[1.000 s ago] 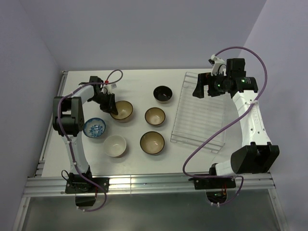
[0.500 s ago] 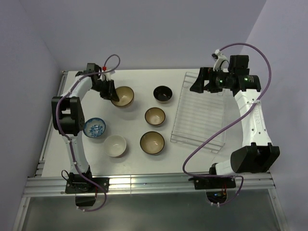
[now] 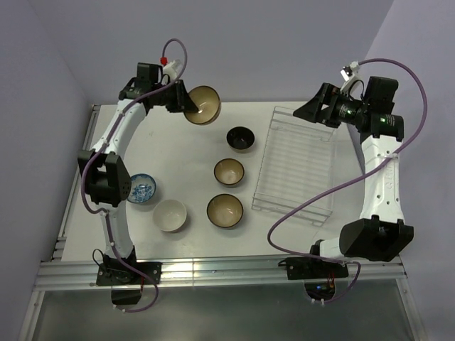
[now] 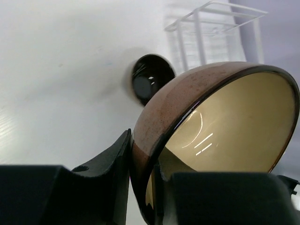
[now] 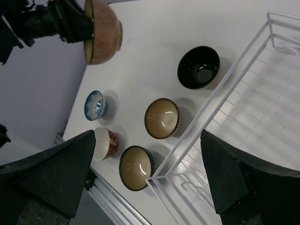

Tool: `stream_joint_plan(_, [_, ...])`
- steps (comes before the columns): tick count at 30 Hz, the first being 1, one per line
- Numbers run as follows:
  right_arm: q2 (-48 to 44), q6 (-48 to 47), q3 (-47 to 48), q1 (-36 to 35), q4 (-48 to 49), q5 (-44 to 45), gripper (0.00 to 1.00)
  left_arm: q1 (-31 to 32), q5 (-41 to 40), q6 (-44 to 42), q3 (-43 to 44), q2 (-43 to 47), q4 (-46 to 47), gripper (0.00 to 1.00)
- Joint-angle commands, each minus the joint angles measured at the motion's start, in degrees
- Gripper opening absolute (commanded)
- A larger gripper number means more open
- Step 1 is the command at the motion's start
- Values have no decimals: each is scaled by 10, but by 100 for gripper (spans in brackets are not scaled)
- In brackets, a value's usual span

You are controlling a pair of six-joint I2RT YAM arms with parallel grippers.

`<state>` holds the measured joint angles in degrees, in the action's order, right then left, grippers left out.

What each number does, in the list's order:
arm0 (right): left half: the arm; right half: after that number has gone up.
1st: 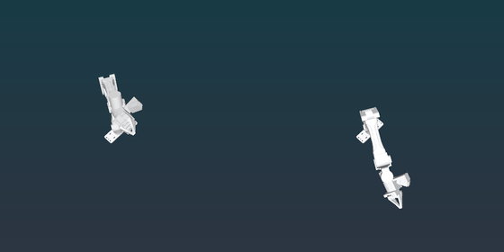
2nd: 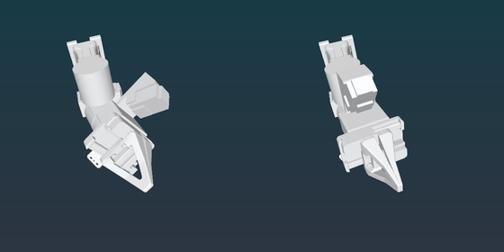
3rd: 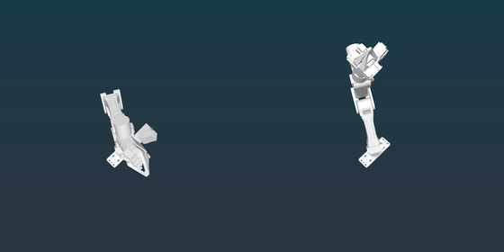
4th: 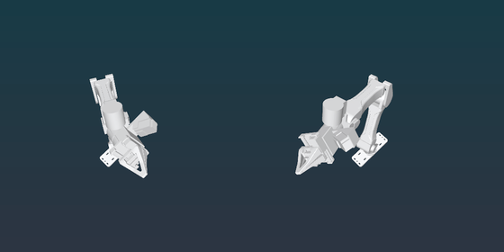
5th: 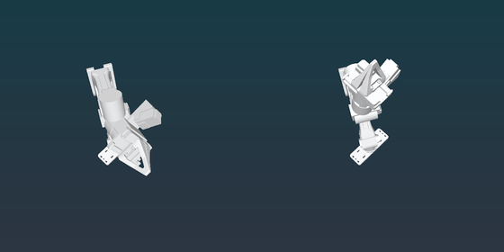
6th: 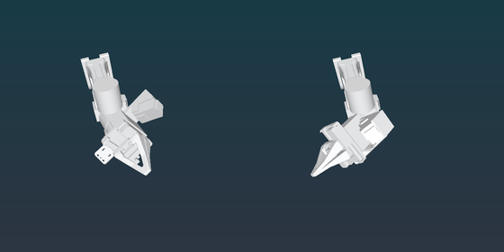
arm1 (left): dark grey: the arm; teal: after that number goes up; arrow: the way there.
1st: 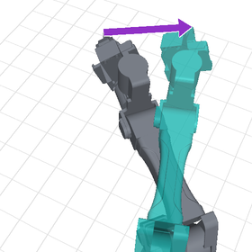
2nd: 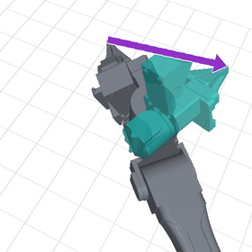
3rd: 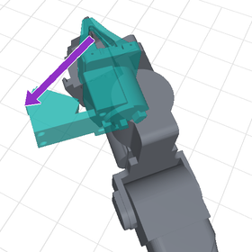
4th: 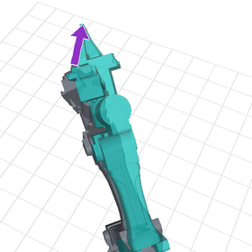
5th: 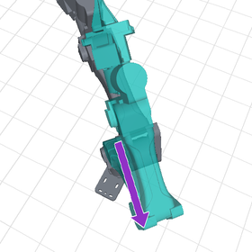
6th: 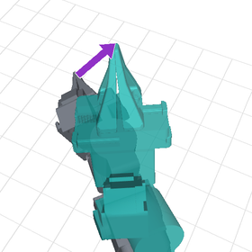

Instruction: Load the bowls into the dish rack

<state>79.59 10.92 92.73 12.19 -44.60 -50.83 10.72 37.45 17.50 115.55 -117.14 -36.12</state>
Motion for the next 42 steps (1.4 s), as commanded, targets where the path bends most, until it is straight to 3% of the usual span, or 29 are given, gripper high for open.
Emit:
stream_joint_plan(1, [-31,14,-11,21,40,-49,100,37,6,65,44,34,118,0])
stream_joint_plan(5, [-34,42,-28,59,66,-84,100,87,26,101,56,15,194,0])
stream_joint_plan(8, [-34,57,-40,82,74,-96,100,122,81,183,44,-10,304,0])
stream_joint_plan(11, [-37,60,-52,86,73,-87,100,152,116,323,30,-40,434,0])
stream_joint_plan(16, [-51,87,-97,87,118,-116,100,187,126,382,83,-116,501,0])
stream_joint_plan(22, [-72,139,-172,88,206,-142,100,208,138,513,92,-181,655,0])
stream_joint_plan(28, [-46,165,-194,86,246,-138,100,233,144,554,92,-215,711,0])
stream_joint_plan(42, [-23,166,-212,46,278,-76,100,252,139,568,88,-230,714,0])
